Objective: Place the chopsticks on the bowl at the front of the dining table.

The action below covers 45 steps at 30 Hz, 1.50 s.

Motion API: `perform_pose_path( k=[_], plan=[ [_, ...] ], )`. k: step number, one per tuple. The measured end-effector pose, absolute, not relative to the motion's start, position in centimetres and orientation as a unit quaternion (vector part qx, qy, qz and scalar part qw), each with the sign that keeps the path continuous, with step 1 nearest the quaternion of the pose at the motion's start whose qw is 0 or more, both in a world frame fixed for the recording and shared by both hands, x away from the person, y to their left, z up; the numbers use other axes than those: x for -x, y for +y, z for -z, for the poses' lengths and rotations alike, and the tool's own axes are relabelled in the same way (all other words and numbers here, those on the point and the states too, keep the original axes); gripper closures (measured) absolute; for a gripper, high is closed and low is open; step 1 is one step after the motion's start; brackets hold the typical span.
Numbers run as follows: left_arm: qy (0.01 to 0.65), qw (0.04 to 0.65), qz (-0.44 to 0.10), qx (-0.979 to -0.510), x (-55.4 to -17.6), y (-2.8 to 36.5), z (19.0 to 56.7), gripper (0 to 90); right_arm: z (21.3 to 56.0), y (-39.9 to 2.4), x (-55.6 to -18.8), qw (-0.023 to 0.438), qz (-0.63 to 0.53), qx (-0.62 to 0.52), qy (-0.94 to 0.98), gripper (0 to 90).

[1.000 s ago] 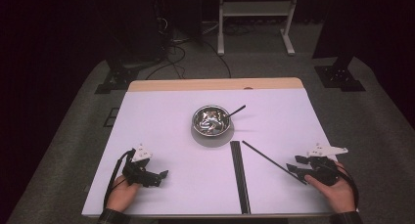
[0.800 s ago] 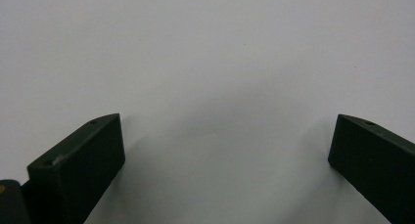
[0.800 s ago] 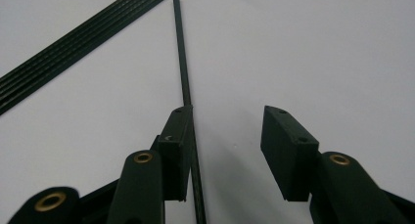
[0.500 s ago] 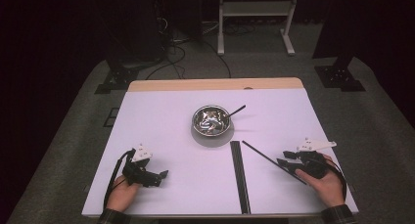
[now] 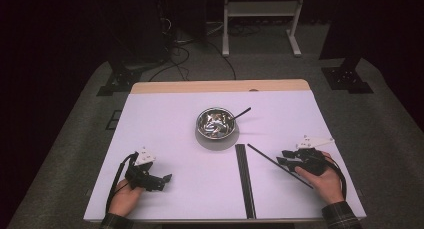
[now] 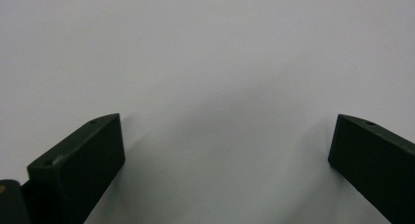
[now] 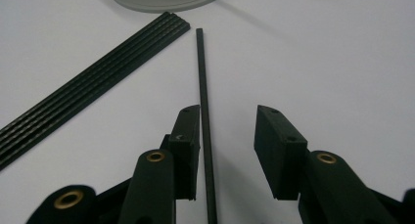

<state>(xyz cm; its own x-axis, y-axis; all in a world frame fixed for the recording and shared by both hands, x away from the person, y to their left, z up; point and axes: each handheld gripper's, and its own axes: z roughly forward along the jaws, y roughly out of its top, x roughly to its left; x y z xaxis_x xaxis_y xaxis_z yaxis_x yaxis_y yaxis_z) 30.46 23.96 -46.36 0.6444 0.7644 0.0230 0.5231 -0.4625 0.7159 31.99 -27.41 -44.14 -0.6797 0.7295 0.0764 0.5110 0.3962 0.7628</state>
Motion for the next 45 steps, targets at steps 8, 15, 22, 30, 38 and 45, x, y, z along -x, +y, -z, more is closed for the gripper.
perform_pose_path(
  k=[8, 15, 22, 30, 38, 45],
  plan=[
    [0.384, 0.348, -0.173, -0.837, -30.5, 24.0, 46.4, 0.0, 44.7, -26.8, -32.8, 0.120, -0.389, -0.378, 0.831, 66.9],
    [0.384, 0.348, -0.173, -0.837, -30.5, 24.0, 46.4, 0.0, 45.0, -26.4, -33.3, 0.109, -0.387, -0.377, 0.835, 70.7],
    [0.384, 0.348, -0.173, -0.837, -30.5, 24.0, 46.4, 0.0, 45.2, -25.8, -33.6, 0.099, -0.377, -0.375, 0.841, 74.8],
    [0.384, 0.348, -0.173, -0.837, -30.5, 24.0, 46.4, 0.0, 45.3, -25.7, -33.6, 0.095, -0.372, -0.373, 0.845, 79.1],
    [0.384, 0.348, -0.174, -0.837, -30.5, 24.0, 46.4, 0.0, 45.4, -25.5, -33.5, 0.105, -0.364, -0.372, 0.848, 84.9],
    [0.384, 0.348, -0.174, -0.837, -30.5, 24.0, 46.4, 0.0, 45.5, -25.5, -33.5, 0.106, -0.363, -0.375, 0.846, 85.7]
  ],
)
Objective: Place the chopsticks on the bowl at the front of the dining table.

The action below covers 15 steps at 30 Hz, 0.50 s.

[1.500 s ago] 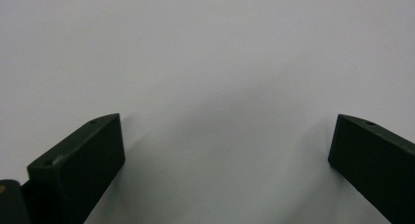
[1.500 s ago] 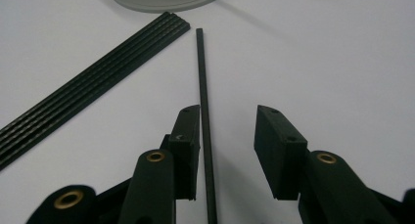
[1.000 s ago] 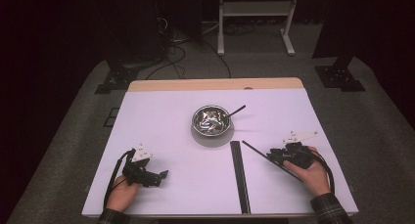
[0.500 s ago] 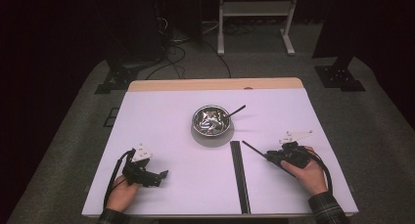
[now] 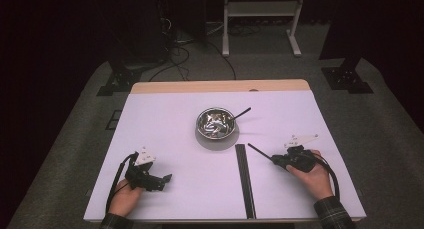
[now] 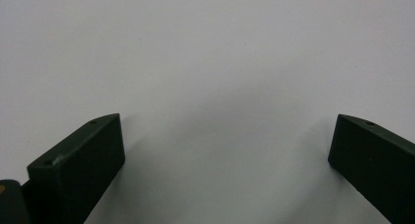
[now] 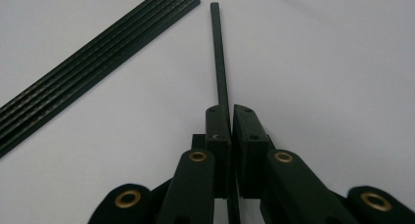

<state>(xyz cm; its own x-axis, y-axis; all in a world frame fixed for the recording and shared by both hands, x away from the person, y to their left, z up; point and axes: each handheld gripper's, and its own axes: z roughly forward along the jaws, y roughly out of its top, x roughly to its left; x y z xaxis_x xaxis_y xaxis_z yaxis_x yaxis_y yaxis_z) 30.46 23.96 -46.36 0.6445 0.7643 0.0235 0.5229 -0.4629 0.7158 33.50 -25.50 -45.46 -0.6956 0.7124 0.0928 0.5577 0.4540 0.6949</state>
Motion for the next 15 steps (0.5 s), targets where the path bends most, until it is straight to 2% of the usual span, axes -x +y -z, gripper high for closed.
perform_pose_path(
  k=[15],
  plan=[
    [0.384, 0.348, -0.173, -0.837, -30.46, 23.95, 46.36, 0.0, 44.70, -25.99, -33.52, 0.106, -0.374, -0.381, 0.839, 86.0]
  ],
)
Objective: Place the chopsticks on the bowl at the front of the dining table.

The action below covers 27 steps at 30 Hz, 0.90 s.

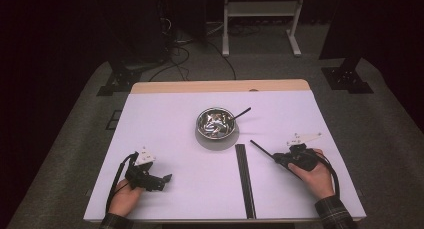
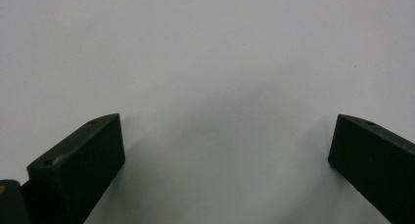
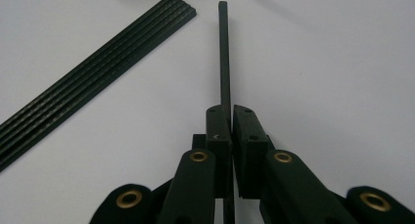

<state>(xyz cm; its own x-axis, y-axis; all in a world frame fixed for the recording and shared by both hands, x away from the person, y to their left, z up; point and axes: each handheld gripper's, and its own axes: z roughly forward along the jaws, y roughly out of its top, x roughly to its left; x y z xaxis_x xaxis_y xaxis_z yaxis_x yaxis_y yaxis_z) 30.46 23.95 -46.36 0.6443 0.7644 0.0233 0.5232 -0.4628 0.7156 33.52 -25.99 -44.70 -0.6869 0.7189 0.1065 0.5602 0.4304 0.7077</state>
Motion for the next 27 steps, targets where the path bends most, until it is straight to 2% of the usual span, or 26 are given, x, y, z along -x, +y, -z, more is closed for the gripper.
perform_pose_path(
  k=[27],
  plan=[
    [0.384, 0.348, -0.173, -0.837, -30.5, 24.0, 46.4, 0.0, 41.9, -25.0, -34.5, 0.114, -0.408, -0.373, 0.826, 85.9]
  ],
)
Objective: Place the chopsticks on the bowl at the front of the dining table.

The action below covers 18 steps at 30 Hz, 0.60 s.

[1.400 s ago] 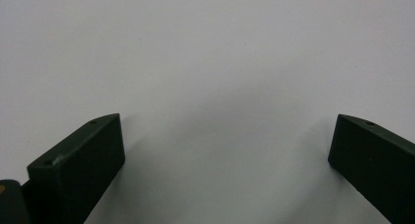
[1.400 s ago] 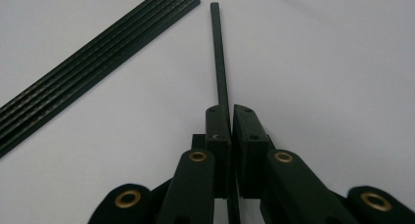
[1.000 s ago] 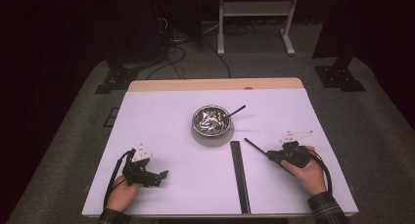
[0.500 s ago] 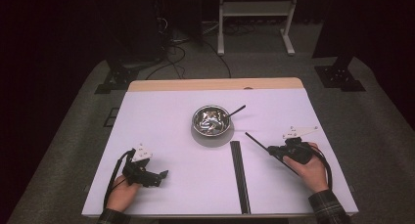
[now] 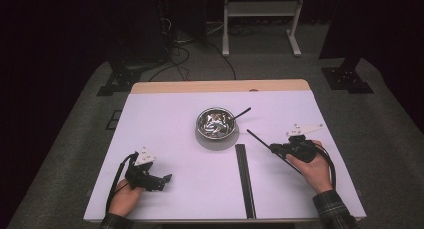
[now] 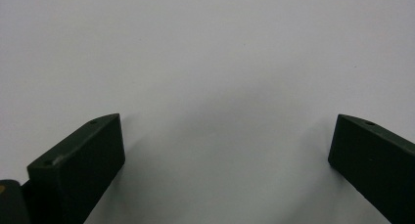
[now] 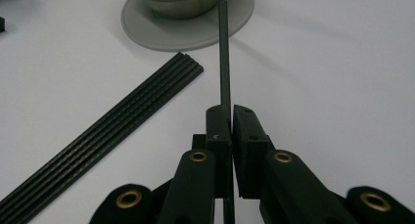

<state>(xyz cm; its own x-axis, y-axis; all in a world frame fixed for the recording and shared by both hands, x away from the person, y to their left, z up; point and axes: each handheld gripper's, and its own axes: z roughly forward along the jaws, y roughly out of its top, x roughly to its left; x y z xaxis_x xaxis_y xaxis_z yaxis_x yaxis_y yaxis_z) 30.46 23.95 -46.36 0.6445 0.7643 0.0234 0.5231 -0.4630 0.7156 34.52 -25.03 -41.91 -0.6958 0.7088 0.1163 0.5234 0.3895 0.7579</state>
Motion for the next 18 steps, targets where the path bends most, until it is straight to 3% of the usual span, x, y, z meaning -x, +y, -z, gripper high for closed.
perform_pose_path(
  k=[18],
  plan=[
    [0.384, 0.348, -0.173, -0.838, -30.5, 24.0, 46.4, 0.0, 40.1, -23.4, -35.9, 0.115, -0.419, -0.367, 0.822, 85.9]
  ],
)
